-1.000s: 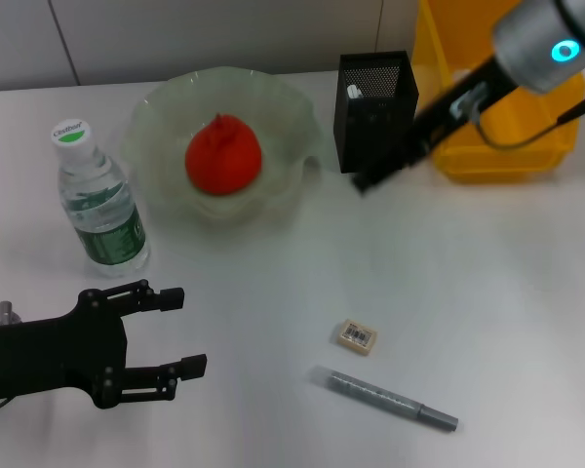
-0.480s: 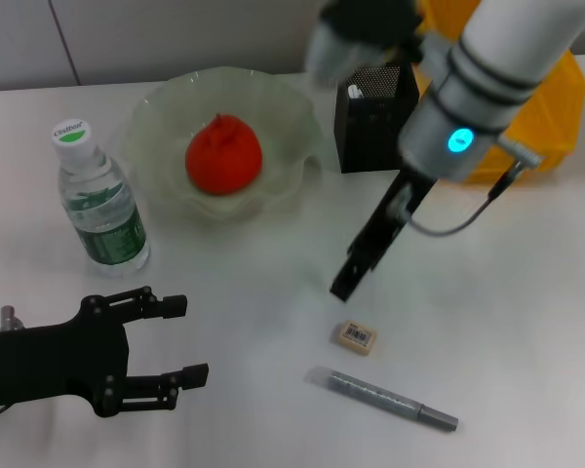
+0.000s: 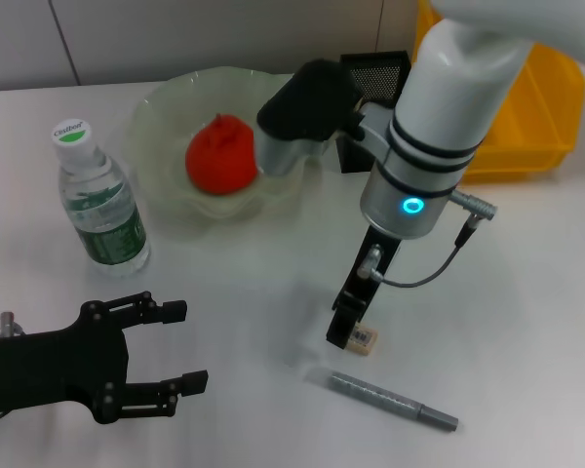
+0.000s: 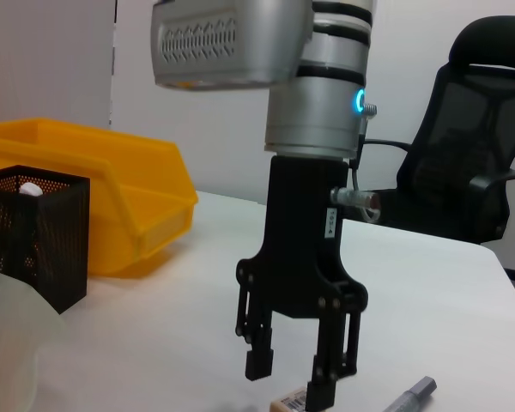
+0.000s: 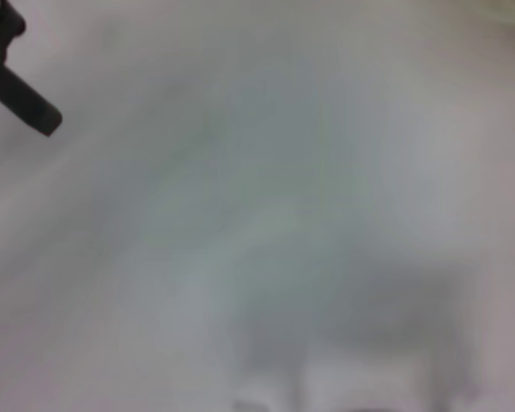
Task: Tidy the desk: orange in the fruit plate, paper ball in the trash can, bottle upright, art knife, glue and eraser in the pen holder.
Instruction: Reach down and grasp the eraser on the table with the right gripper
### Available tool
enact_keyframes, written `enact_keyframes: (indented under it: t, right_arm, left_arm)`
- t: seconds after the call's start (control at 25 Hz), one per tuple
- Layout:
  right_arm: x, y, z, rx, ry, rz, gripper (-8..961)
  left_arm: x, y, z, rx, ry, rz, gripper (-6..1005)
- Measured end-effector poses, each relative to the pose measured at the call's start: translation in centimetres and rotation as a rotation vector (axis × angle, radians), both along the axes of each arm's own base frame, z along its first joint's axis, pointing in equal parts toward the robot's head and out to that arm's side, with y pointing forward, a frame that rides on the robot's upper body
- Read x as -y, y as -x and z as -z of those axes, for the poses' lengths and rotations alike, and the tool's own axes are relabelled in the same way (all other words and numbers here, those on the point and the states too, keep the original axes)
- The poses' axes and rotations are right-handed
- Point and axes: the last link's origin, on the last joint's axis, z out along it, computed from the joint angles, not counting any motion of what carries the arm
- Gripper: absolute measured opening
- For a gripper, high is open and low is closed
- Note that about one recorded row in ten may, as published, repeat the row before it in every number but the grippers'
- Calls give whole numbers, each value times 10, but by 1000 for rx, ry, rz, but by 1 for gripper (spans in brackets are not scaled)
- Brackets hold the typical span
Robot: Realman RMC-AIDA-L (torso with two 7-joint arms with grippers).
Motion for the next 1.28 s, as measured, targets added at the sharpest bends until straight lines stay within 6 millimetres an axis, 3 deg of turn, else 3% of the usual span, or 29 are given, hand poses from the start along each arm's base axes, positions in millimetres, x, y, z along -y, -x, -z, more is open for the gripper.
enact_keyframes:
  t: [0.52, 1.08, 1.28]
  right_arm:
    - [8, 1, 17, 86, -6, -49, 612]
    - [10, 2, 23, 100, 9, -62, 603]
    - [11, -1, 22, 109, 13, -55, 455]
  left_arm:
    - [-1, 1, 0, -4, -4, -3, 835]
    - [-2, -1, 1, -5, -6, 1, 835]
    - [-3, -2, 1, -5, -6, 4, 834]
